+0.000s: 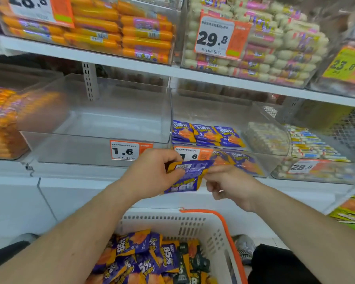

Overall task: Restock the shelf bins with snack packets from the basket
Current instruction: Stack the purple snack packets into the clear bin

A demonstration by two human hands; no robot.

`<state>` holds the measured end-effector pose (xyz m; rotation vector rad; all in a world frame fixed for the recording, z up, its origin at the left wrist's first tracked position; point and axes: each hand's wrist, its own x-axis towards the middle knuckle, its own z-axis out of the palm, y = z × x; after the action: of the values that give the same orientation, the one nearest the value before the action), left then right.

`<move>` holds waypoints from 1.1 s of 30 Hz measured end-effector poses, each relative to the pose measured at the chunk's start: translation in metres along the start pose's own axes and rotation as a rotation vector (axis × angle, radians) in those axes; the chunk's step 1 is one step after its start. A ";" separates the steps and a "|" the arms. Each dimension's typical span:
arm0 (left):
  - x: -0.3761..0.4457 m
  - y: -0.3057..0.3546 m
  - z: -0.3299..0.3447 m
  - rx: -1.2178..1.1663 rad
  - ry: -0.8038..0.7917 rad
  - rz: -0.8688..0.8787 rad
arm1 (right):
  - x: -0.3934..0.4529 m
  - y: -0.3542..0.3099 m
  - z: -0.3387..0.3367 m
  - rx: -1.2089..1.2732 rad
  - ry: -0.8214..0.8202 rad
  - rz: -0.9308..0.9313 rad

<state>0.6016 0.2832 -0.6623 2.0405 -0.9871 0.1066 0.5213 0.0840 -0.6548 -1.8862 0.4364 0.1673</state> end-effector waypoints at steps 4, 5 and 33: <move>0.004 0.017 -0.007 0.022 0.232 0.274 | -0.017 -0.029 -0.013 0.368 -0.103 0.115; 0.006 0.019 -0.009 0.006 0.265 0.338 | -0.018 -0.034 -0.017 0.423 -0.153 0.128; 0.012 -0.061 0.016 0.582 0.296 0.094 | 0.123 -0.082 -0.020 0.058 0.310 0.020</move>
<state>0.6471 0.2845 -0.7075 2.3959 -0.9313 0.8038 0.6638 0.0627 -0.6151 -1.8563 0.6632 -0.1264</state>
